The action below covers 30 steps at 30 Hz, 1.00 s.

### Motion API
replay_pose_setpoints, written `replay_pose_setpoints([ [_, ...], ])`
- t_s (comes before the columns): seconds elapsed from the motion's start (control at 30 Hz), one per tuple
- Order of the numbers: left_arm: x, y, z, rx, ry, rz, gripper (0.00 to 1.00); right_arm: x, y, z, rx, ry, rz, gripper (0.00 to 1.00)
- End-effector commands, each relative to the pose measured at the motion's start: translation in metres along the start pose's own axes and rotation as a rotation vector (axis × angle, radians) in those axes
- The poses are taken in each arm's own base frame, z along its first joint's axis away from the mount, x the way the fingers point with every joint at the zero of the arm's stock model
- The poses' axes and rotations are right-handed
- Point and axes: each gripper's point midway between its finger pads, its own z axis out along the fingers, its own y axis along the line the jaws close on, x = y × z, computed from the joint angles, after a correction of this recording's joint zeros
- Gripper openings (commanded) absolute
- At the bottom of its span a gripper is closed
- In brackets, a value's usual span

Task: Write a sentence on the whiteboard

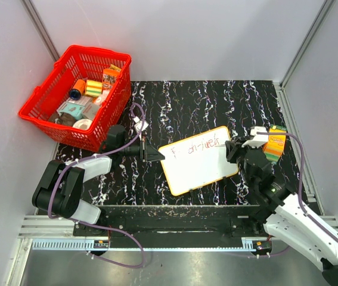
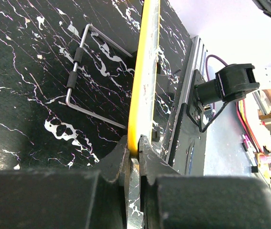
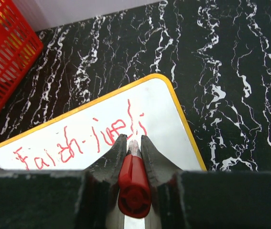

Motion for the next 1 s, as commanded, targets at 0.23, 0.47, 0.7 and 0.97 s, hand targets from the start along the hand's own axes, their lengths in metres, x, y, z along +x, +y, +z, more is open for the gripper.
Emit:
replay_pose_setpoints([
  [0.23, 0.014, 0.005, 0.004, -0.009, 0.041, 0.1, 0.0, -0.048, 0.006, -0.027, -0.059, -0.106, 0.015, 0.0],
  [0.47, 0.015, 0.005, 0.004, -0.009, 0.041, 0.102, 0.0, -0.038, 0.017, -0.022, -0.113, -0.061, -0.016, 0.0],
  [0.7, 0.014, 0.005, 0.005, -0.01, 0.04, 0.103, 0.0, -0.022, 0.04, -0.019, -0.23, 0.015, -0.049, 0.0],
  [0.97, 0.015, 0.006, 0.005, -0.013, 0.044, 0.1, 0.0, -0.011, 0.063, -0.018, -0.339, 0.061, -0.055, 0.0],
])
